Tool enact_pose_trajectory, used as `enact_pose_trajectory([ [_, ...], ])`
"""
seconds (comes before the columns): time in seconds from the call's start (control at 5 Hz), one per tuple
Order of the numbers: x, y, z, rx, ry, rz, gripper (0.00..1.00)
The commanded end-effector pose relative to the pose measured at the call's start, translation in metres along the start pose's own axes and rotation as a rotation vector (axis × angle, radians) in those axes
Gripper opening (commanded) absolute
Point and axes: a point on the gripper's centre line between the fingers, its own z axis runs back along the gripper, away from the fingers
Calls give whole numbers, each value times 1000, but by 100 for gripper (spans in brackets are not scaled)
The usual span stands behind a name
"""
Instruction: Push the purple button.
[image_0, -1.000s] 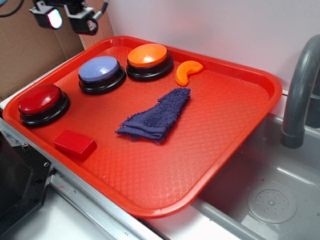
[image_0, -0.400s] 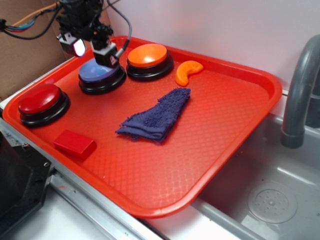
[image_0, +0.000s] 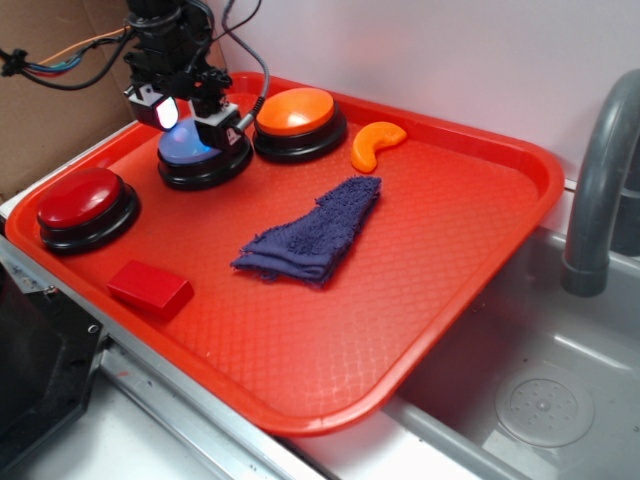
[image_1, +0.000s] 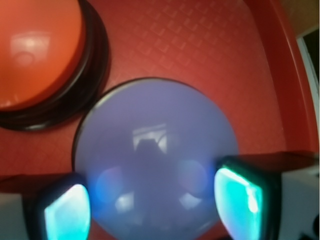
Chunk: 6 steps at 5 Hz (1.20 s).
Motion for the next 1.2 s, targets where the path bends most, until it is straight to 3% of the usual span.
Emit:
enact_pose_trajectory([
  [0.0,2,3,-8,3,22,18,100],
  [0.4,1,6,-18,7,56,15,100],
  [1.0,-9,33,68,-72,-51,3,100],
])
